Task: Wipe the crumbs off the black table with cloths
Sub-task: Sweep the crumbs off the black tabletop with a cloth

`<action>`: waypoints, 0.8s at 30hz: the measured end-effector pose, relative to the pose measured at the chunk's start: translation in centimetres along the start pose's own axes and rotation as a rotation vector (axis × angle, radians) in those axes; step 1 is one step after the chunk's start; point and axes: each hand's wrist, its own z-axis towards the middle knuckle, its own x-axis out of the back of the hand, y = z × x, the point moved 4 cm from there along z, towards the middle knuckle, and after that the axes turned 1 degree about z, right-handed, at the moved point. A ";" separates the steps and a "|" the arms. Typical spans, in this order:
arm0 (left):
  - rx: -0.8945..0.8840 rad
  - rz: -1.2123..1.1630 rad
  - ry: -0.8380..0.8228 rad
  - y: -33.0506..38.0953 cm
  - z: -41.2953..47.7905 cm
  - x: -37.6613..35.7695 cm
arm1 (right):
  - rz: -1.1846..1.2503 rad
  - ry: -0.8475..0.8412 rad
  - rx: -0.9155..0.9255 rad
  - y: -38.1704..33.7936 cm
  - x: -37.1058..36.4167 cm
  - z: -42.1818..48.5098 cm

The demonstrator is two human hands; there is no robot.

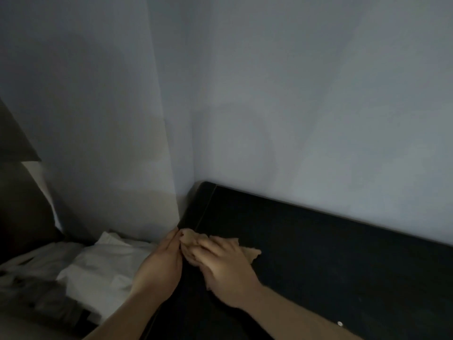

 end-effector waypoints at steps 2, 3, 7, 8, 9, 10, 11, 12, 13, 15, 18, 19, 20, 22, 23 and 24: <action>0.115 -0.072 0.112 -0.5 -0.3 1.0 | -0.035 0.023 0.022 2.4 2.0 -0.6; 0.189 -0.170 0.147 -1.1 -0.9 1.7 | -0.058 0.091 -0.079 4.2 3.2 -0.4; 0.306 -0.355 -0.061 -0.1 -3.7 1.5 | -0.136 0.188 -0.709 6.7 4.0 -0.1; 0.306 -0.354 -0.052 0.1 -3.9 1.3 | -0.161 0.198 -0.673 4.8 2.9 0.0; 0.280 -0.356 -0.135 0.2 -4.2 1.6 | -0.134 0.210 -0.549 2.2 1.7 -0.2; 0.310 -0.400 -0.232 0.1 -4.8 1.5 | -0.095 0.171 -0.372 -0.5 0.4 -0.9; 0.351 -0.386 -0.229 0.0 -5.1 1.5 | -0.039 0.088 -0.210 -2.8 -0.5 -2.1; 0.344 -0.364 -0.234 0.0 -5.3 1.4 | 0.003 0.021 -0.093 -3.9 -0.3 -3.2; 0.350 -0.349 -0.215 0.2 -5.6 1.7 | -0.009 -0.021 -0.029 -3.4 0.4 -4.0; 0.347 -0.371 -0.166 0.9 -5.8 2.3 | -0.107 0.036 -0.078 0.2 2.3 -4.9; 0.391 -0.354 -0.220 1.7 -6.5 3.1 | -0.185 0.193 -0.609 6.3 5.0 -6.8; 0.395 -0.338 -0.217 1.9 -6.6 3.6 | -0.166 0.200 -0.790 6.6 5.0 -7.4; 0.395 -0.324 -0.217 2.2 -6.9 3.6 | -0.154 0.228 -0.873 5.8 4.6 -7.5; 0.384 -0.315 -0.222 2.3 -7.0 3.1 | -0.145 0.293 -0.722 1.9 2.5 -6.7; 0.374 -0.315 -0.218 2.2 -7.1 2.9 | -0.125 0.270 -0.554 -0.7 1.0 -6.2; 0.367 -0.334 -0.210 2.1 -7.1 2.7 | -0.090 0.188 -0.372 -3.3 -0.3 -6.2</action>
